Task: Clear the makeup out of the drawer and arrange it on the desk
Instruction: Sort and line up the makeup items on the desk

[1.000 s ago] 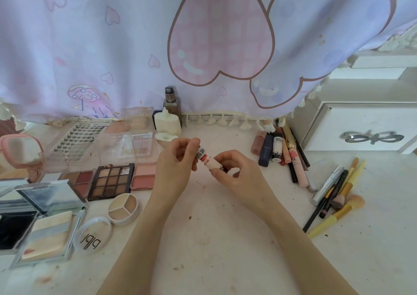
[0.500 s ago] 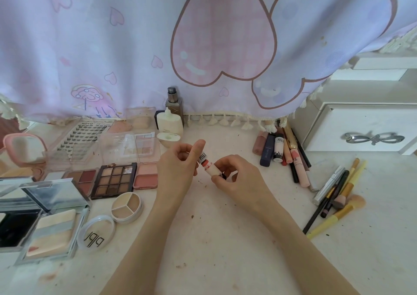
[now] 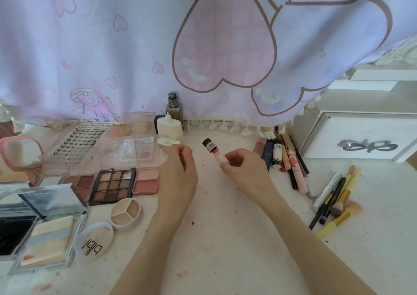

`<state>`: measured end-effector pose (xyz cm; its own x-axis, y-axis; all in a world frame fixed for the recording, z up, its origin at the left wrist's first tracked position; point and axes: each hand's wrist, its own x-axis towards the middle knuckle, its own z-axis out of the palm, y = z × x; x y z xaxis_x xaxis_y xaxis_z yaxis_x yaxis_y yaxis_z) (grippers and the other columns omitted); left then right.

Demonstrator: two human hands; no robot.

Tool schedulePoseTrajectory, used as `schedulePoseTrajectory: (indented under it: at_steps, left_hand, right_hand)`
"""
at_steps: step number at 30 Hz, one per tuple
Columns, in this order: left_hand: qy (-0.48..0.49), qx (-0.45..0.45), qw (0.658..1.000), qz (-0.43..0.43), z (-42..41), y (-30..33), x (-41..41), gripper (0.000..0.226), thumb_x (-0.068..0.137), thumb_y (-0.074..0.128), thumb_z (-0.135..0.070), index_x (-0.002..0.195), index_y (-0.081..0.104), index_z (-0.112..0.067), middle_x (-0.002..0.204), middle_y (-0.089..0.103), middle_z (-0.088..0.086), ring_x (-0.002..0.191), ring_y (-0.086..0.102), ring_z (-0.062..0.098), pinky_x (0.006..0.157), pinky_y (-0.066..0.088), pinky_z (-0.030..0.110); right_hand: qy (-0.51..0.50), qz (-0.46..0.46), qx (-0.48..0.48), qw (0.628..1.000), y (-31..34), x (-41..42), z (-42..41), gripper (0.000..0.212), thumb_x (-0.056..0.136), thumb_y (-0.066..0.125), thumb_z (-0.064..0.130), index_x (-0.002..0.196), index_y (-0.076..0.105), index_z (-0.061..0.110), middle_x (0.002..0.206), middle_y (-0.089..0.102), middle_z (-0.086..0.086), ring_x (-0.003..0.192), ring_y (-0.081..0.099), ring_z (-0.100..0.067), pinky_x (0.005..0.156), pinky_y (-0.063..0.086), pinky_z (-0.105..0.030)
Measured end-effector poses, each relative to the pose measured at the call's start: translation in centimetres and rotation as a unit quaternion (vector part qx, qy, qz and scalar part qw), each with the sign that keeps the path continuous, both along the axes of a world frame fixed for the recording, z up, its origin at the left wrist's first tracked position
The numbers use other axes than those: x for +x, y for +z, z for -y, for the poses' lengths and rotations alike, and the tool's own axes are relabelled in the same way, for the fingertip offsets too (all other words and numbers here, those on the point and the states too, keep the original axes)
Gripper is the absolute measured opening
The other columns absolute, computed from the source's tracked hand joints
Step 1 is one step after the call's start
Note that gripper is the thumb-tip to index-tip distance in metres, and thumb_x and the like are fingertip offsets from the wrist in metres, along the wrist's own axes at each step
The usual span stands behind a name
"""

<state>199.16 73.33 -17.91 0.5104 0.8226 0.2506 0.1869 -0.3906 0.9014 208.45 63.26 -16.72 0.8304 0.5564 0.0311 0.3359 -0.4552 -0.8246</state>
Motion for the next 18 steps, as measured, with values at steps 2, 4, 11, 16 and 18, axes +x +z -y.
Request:
schedulePoseTrajectory:
  at_steps: [2, 4, 11, 16, 18]
  left_hand:
    - [-0.027, 0.063, 0.995, -0.067, 0.0, -0.5, 0.0, 0.017, 0.096, 0.039, -0.016, 0.094, 0.056, -0.014, 0.088, 0.06, 0.001, 0.084, 0.058, 0.021, 0.073, 0.04, 0.028]
    - [-0.068, 0.124, 0.981, -0.133, -0.1, -1.0, -0.1, 0.024, 0.096, 0.039, -0.013, 0.101, 0.062, -0.01, 0.104, 0.058, 0.003, 0.096, 0.054, 0.019, 0.077, 0.035, 0.021]
    - [-0.135, 0.214, 0.949, -0.187, -0.2, -2.0, -0.4, 0.077, 0.077, 0.003, -0.041, 0.103, 0.064, -0.002, 0.117, 0.059, 0.011, 0.106, 0.037, 0.014, 0.091, 0.027, 0.027]
    - [-0.146, 0.24, 0.933, -0.225, -0.5, -2.0, -0.2, 0.082, 0.07, -0.005, -0.042, 0.102, 0.063, -0.007, 0.122, 0.056, 0.008, 0.11, 0.034, 0.011, 0.096, 0.027, 0.025]
    - [-0.16, 0.234, 0.926, -0.249, -0.6, -2.0, -0.2, 0.082, 0.07, -0.007, -0.043, 0.104, 0.06, -0.009, 0.128, 0.052, 0.006, 0.119, 0.039, 0.018, 0.101, 0.024, 0.027]
  right_hand:
    - [-0.008, 0.001, -0.022, 1.0, 0.5, 1.2, -1.7, 0.023, 0.086, 0.061, 0.034, 0.087, 0.067, 0.013, 0.081, 0.065, 0.002, 0.075, 0.058, -0.014, 0.062, 0.044, -0.022]
    - [-0.003, 0.01, -0.055, 0.998, 0.9, 2.2, -3.7, 0.035, 0.088, 0.058, 0.036, 0.075, 0.065, 0.004, 0.067, 0.057, -0.006, 0.06, 0.048, -0.02, 0.052, 0.035, -0.024]
    - [-0.014, 0.001, -0.063, 0.998, 0.0, 3.6, -8.6, 0.037, 0.086, 0.06, 0.027, 0.072, 0.065, -0.007, 0.069, 0.063, -0.014, 0.066, 0.052, -0.021, 0.058, 0.039, -0.029]
    - [-0.004, -0.063, -0.015, 0.998, 0.2, 3.8, -9.9, 0.014, 0.084, 0.06, 0.012, 0.076, 0.071, 0.008, 0.066, 0.06, -0.004, 0.084, 0.062, -0.025, 0.079, 0.052, -0.031]
    - [0.012, -0.077, 0.011, 0.997, 0.4, 3.6, -9.1, 0.017, 0.085, 0.058, 0.008, 0.093, 0.072, 0.009, 0.081, 0.062, -0.002, 0.095, 0.061, -0.025, 0.094, 0.049, -0.036]
